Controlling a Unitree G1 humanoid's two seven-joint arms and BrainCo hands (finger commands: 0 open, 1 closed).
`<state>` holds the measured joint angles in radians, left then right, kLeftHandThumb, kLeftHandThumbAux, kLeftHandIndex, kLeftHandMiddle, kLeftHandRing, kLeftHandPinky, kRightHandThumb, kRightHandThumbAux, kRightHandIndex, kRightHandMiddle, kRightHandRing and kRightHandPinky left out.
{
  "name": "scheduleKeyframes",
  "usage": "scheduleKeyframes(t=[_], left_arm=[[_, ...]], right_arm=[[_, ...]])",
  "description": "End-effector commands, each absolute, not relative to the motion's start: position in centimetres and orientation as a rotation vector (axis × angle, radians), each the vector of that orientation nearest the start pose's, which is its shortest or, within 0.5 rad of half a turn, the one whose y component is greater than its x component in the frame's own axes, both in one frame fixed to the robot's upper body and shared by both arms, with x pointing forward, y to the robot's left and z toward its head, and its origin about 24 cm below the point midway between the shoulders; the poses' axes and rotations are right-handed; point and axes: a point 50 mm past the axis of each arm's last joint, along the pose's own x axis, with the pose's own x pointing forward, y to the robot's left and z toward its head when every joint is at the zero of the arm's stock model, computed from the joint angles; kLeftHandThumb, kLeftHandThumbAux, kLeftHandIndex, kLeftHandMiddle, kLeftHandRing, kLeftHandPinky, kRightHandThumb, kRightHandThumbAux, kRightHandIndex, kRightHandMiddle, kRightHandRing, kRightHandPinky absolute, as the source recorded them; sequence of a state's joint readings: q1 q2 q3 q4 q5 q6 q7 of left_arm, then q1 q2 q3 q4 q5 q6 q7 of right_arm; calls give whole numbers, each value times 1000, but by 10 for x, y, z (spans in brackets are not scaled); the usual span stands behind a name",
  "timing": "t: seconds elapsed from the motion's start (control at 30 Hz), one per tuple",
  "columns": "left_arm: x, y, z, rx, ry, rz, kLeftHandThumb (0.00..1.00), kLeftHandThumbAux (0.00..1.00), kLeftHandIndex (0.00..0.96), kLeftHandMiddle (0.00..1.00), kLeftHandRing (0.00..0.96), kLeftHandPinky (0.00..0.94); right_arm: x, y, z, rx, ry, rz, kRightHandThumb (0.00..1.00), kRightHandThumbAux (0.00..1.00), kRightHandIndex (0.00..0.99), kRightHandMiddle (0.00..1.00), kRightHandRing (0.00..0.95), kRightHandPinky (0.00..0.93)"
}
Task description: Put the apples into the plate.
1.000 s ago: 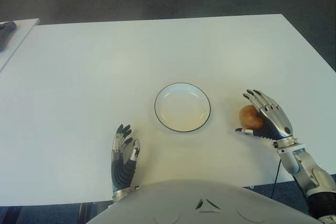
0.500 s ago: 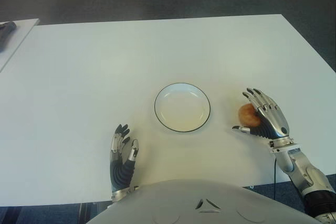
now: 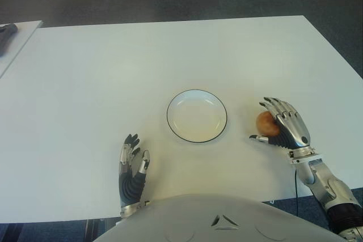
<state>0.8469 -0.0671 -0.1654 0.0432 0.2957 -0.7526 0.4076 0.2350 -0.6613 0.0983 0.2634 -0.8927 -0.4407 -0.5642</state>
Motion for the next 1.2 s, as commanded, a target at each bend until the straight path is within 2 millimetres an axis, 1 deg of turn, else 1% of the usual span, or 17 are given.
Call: scheduleKeyframes(t=[0.03, 0.07, 0.1, 0.13, 0.17, 0.2, 0.23, 0.27, 0.33, 0.47, 0.6, 0.7, 0.8, 1.2], left_arm=[[50, 138, -19, 140, 86, 316, 71, 473, 67, 153, 164, 172], [49, 138, -20, 140, 94, 315, 71, 472, 66, 151, 160, 164], [49, 138, -21, 140, 99, 315, 69, 470, 64, 142, 147, 147], [48, 139, -21, 141, 108, 316, 68, 469, 64, 138, 143, 140], [47, 139, -22, 143, 114, 315, 63, 465, 60, 128, 132, 134], [46, 140, -22, 144, 117, 315, 58, 461, 56, 118, 122, 128], [45, 140, -22, 149, 122, 315, 56, 460, 54, 115, 119, 126], [45, 140, -22, 152, 125, 315, 52, 457, 49, 106, 112, 122], [45, 140, -22, 158, 124, 316, 46, 453, 41, 97, 103, 118], [45, 140, -21, 163, 110, 312, 38, 448, 36, 91, 98, 117], [46, 141, -21, 168, 101, 303, 17, 445, 43, 89, 93, 115], [46, 141, -21, 165, 108, 303, 11, 449, 46, 88, 91, 115], [46, 142, -22, 162, 111, 301, 8, 451, 44, 85, 88, 112], [47, 142, -19, 175, 69, 299, 2, 452, 45, 77, 76, 105]], right_arm=[[174, -260, -9, -1398, -127, 199, 575, 582, 342, 350, 313, 284], [174, -260, -9, -1399, -124, 197, 599, 607, 358, 369, 332, 303], [174, -260, -9, -1400, -122, 196, 635, 643, 383, 417, 382, 345], [175, -261, -9, -1400, -123, 191, 647, 656, 392, 434, 399, 360], [175, -261, -8, -1400, -125, 186, 665, 675, 405, 479, 444, 402], [176, -261, -8, -1400, -126, 183, 677, 687, 415, 518, 485, 449], [176, -261, -7, -1400, -124, 178, 681, 692, 418, 532, 499, 466], [176, -261, -7, -1400, -123, 175, 687, 699, 424, 570, 538, 518], [176, -261, -6, -1398, -113, 171, 694, 707, 431, 624, 596, 590], [177, -261, -6, -1391, -105, 172, 698, 712, 436, 672, 650, 650], [178, -259, -5, -1389, -122, 187, 703, 715, 439, 743, 724, 729], [178, -258, -5, -1386, -127, 204, 705, 716, 440, 779, 758, 762], [179, -257, -5, -1380, -125, 216, 707, 717, 440, 800, 777, 773], [179, -255, -3, -1352, -98, 222, 711, 717, 440, 827, 809, 791]])
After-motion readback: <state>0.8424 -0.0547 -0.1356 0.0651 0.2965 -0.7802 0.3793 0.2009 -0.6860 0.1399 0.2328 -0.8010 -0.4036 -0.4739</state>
